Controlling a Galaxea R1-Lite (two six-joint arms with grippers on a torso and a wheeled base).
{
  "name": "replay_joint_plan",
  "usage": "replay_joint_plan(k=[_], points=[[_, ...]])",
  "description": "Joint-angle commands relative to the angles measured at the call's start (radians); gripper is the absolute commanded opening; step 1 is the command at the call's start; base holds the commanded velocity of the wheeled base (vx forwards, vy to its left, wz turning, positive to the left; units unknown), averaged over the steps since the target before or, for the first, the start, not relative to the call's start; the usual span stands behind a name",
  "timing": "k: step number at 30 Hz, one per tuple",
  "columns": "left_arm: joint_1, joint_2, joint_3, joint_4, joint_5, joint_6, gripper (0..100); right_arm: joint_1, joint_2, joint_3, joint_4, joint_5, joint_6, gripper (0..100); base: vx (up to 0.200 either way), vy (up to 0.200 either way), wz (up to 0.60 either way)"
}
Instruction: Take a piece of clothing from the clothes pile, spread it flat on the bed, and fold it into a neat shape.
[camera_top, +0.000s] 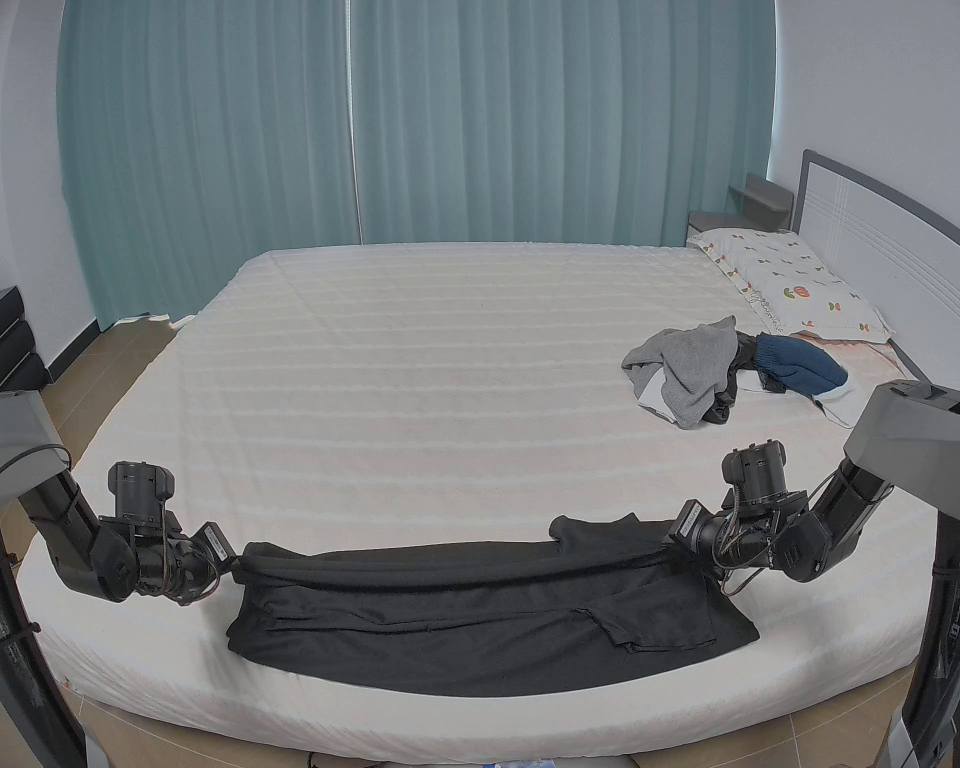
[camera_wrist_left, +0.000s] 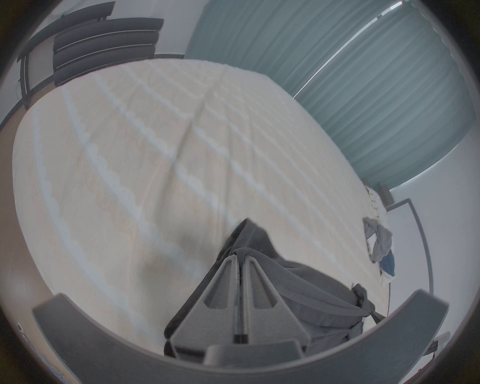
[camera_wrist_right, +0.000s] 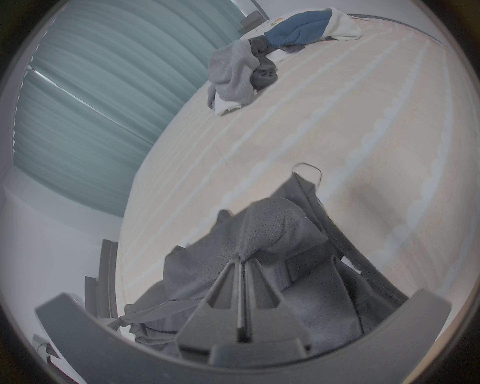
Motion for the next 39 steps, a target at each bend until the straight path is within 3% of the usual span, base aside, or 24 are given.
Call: replay_joint_plan(k=[1, 21, 22, 23, 24, 36, 39], points=[[-0.010, 0.042, 0.013, 0.002, 0.000, 0.001, 0, 0.007, 0.022, 0.012, 0.002, 0.001, -0.006, 0, 0.000, 0.000, 0.00], [-0.012, 0.032, 0.011, 0.119, -0.001, 0.007, 0, 0.022, 0.036, 0.063, -0.003, 0.001, -0.044, 0, 0.000, 0.000, 0.00], [-0.013, 0.033, 0.011, 0.119, 0.000, 0.007, 0, 0.022, 0.036, 0.063, -0.003, 0.003, -0.044, 100, 0.000, 0.000, 0.00], [-0.013, 0.033, 0.009, 0.120, 0.000, 0.007, 0, 0.023, 0.032, 0.063, -0.003, 0.003, -0.041, 100, 0.000, 0.000, 0.00], [-0.012, 0.032, 0.009, 0.122, 0.000, 0.007, 100, 0.023, 0.028, 0.063, -0.004, 0.003, -0.039, 100, 0.000, 0.000, 0.00], [0.014, -0.056, -0.012, 0.154, -0.005, -0.007, 100, -0.038, -0.119, 0.051, 0.005, 0.016, -0.033, 100, 0.000, 0.000, 0.00], [0.014, -0.047, -0.066, 0.154, -0.008, -0.048, 100, -0.085, -0.121, 0.020, 0.003, 0.044, -0.030, 100, 0.000, 0.000, 0.00]])
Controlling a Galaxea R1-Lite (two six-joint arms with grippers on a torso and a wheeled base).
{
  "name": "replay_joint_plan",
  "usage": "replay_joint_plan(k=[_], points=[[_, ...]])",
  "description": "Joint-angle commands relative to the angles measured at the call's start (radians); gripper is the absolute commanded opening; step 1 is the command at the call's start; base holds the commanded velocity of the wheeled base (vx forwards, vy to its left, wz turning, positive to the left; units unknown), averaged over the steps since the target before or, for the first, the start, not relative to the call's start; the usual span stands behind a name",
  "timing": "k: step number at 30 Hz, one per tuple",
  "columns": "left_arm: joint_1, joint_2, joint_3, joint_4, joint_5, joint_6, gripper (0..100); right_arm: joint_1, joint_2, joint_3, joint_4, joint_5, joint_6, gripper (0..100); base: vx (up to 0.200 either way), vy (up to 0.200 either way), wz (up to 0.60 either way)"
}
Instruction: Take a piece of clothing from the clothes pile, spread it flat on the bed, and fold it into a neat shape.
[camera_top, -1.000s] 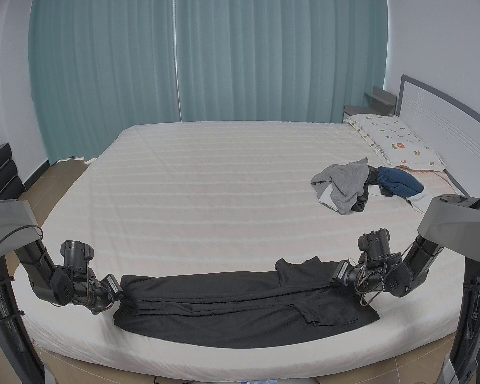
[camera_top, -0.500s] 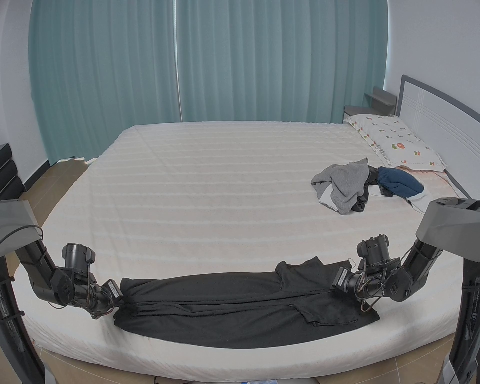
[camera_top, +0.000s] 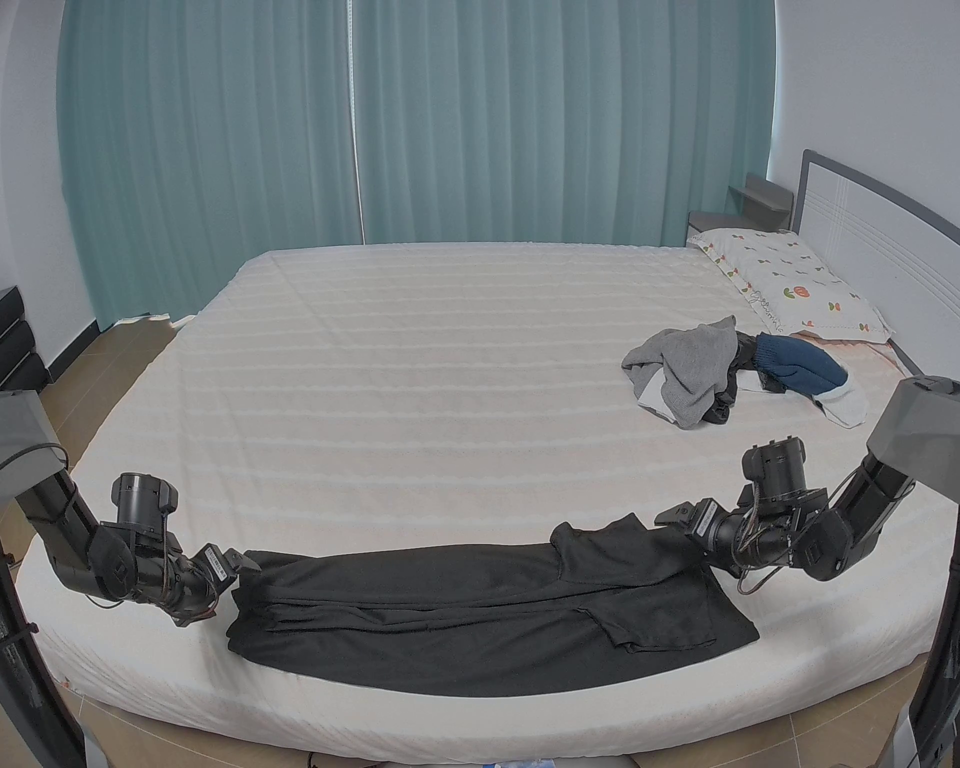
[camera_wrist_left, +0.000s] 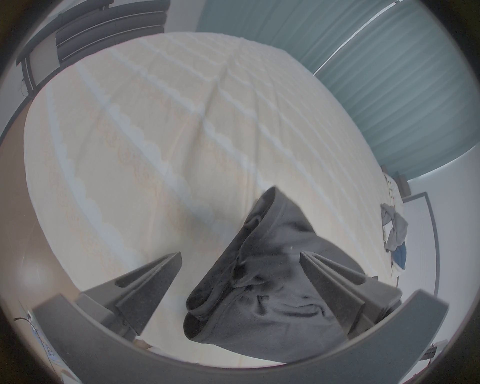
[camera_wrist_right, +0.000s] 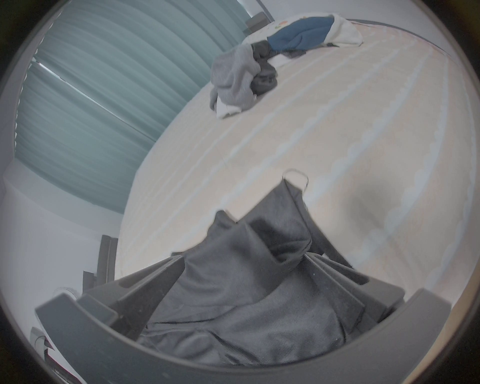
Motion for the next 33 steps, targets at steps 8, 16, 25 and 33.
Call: replay_joint_plan(k=[8, 16, 25, 33], points=[[-0.004, 0.087, -0.181, 0.004, -0.001, -0.088, 100, -0.103, 0.014, -0.051, -0.009, 0.124, 0.079, 100, 0.000, 0.000, 0.00], [-0.027, 0.172, -0.234, 0.003, 0.003, -0.087, 100, -0.120, 0.045, -0.069, -0.009, 0.141, 0.089, 100, 0.000, 0.000, 0.00], [-0.033, 0.175, -0.257, -0.005, 0.009, -0.130, 0, -0.143, 0.081, -0.105, -0.005, 0.141, 0.090, 100, 0.000, 0.000, 0.00], [-0.016, 0.155, -0.276, -0.011, 0.050, -0.180, 0, -0.144, 0.095, -0.103, -0.008, 0.141, 0.090, 100, 0.000, 0.000, 0.00]])
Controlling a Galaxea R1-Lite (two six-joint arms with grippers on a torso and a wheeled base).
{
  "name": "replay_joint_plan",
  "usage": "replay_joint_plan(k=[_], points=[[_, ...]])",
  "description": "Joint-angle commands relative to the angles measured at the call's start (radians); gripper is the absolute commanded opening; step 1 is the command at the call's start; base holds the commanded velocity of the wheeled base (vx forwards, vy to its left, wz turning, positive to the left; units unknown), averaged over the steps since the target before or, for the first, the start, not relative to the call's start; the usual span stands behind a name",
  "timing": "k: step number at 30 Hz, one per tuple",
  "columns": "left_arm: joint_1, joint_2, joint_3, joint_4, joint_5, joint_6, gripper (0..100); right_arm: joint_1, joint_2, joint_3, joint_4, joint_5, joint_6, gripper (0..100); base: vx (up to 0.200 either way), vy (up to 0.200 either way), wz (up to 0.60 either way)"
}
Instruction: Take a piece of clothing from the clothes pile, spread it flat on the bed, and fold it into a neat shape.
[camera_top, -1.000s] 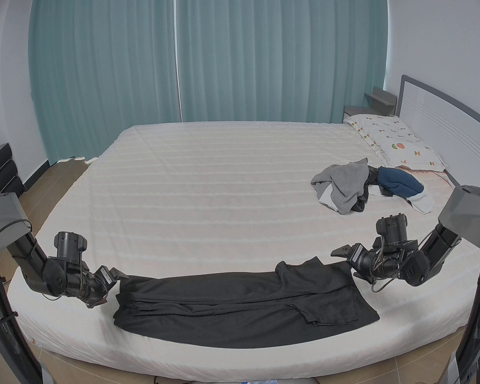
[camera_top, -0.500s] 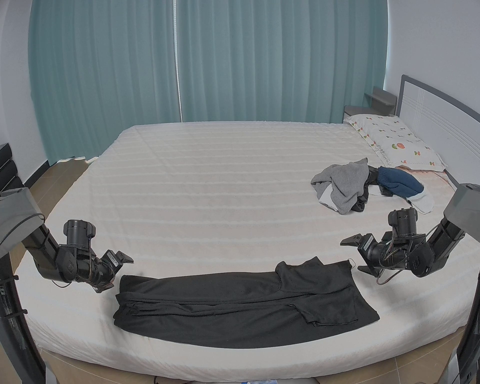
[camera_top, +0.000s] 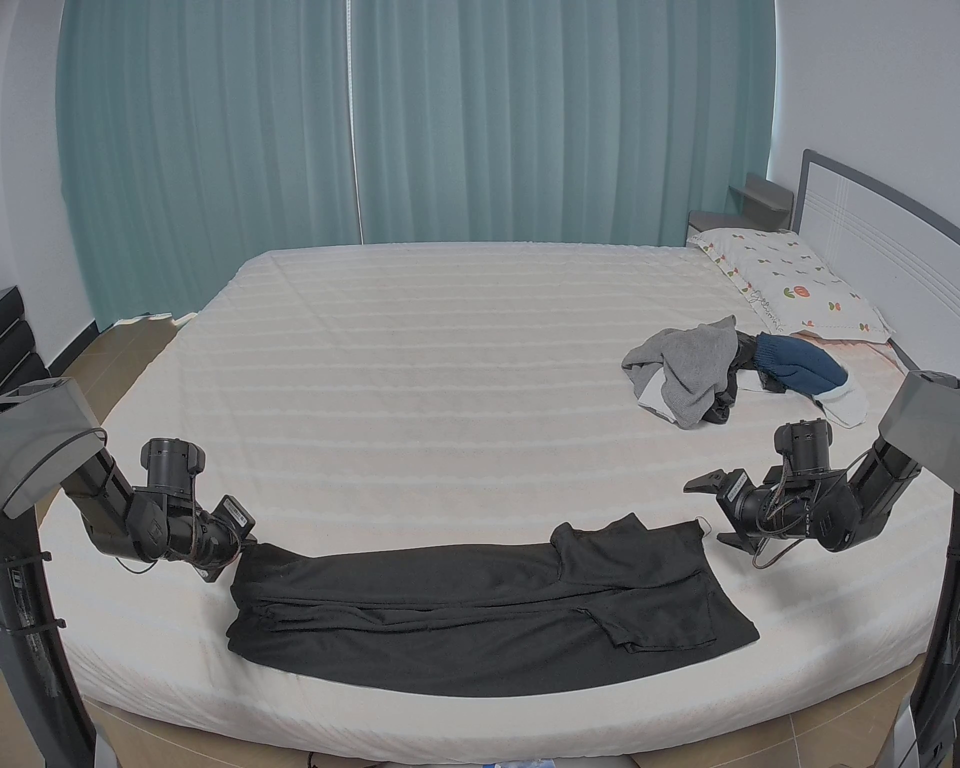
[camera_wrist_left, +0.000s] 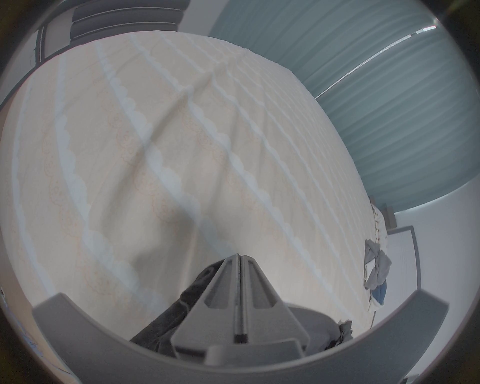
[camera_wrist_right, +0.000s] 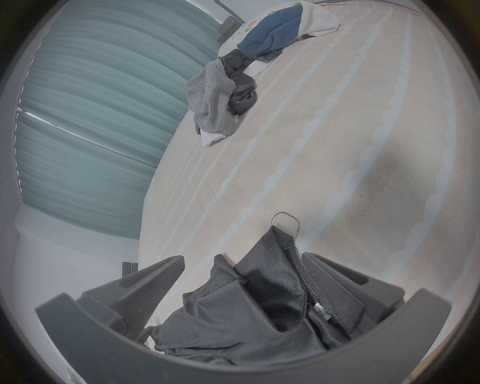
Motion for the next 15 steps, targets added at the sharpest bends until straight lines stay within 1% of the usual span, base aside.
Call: replay_joint_plan(k=[1, 7, 15], points=[[0.006, -0.010, -0.006, -0.003, 0.013, -0.005, 0, -0.001, 0.012, 0.001, -0.001, 0.000, 0.000, 100, 0.000, 0.000, 0.00], [0.023, -0.001, -0.023, -0.003, 0.019, -0.009, 0, 0.000, 0.014, 0.004, -0.001, 0.000, 0.000, 100, 0.000, 0.000, 0.00], [0.023, 0.027, -0.063, -0.003, 0.019, -0.035, 0, 0.000, 0.010, 0.011, -0.001, -0.001, 0.000, 100, 0.000, 0.000, 0.00]])
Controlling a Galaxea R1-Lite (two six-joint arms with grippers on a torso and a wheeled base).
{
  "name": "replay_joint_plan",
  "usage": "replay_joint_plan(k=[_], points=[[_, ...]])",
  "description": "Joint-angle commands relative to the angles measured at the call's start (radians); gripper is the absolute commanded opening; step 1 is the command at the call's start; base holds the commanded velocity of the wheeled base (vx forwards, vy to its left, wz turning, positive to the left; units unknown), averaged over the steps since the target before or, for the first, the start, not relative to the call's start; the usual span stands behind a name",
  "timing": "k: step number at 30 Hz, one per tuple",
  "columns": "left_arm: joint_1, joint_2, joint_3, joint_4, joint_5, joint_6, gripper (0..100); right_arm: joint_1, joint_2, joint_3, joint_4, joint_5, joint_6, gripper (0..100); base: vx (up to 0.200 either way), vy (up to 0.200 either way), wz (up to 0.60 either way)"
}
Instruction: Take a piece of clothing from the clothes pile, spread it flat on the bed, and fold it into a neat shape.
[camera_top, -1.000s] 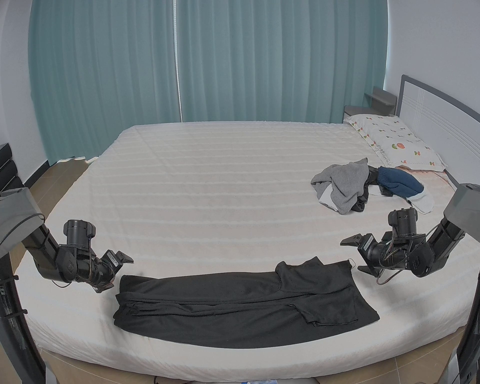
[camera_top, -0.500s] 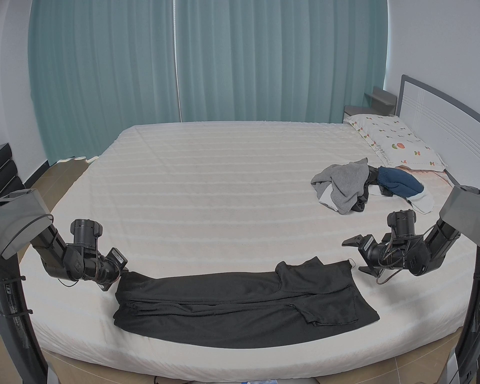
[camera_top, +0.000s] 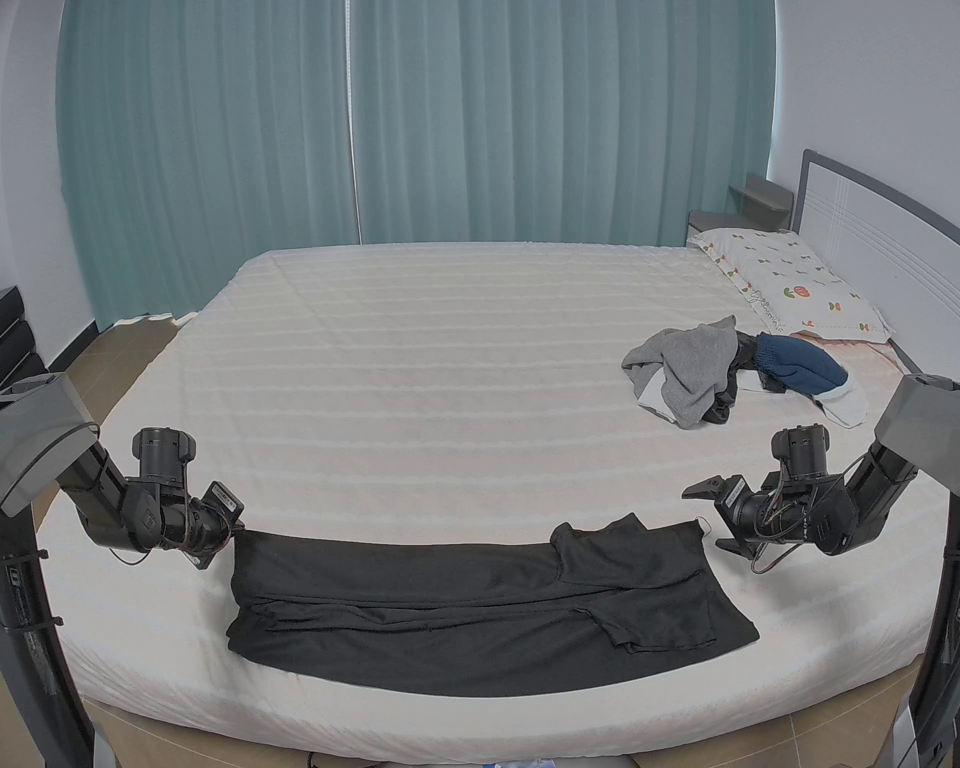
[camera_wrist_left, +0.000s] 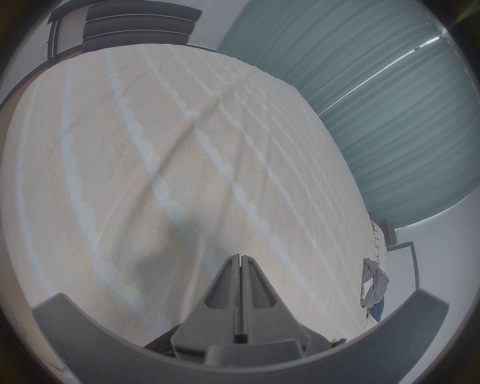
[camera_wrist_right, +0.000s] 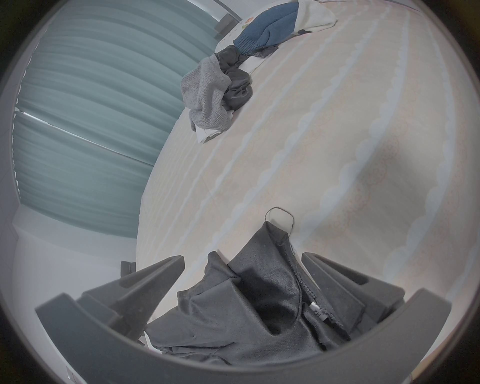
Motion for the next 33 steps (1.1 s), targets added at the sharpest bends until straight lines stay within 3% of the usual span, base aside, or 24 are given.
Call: replay_joint_plan(k=[1, 20, 21, 29, 33], points=[[0.001, 0.020, -0.015, -0.002, 0.001, -0.005, 0, 0.001, -0.001, 0.003, 0.000, 0.001, 0.000, 100, 0.000, 0.000, 0.00], [0.004, 0.095, -0.049, -0.088, 0.002, 0.006, 0, 0.003, -0.001, 0.004, 0.000, -0.001, 0.002, 100, 0.000, 0.000, 0.00], [0.004, 0.095, -0.049, -0.086, 0.002, 0.006, 100, 0.003, -0.004, 0.006, 0.000, 0.001, 0.003, 100, 0.000, 0.000, 0.00], [0.021, 0.031, 0.005, -0.083, 0.002, -0.004, 100, -0.001, -0.015, 0.017, 0.000, -0.001, 0.021, 100, 0.000, 0.000, 0.00], [0.020, -0.136, 0.146, -0.079, -0.042, -0.019, 100, -0.001, -0.039, 0.034, 0.000, 0.001, 0.021, 100, 0.000, 0.000, 0.00]])
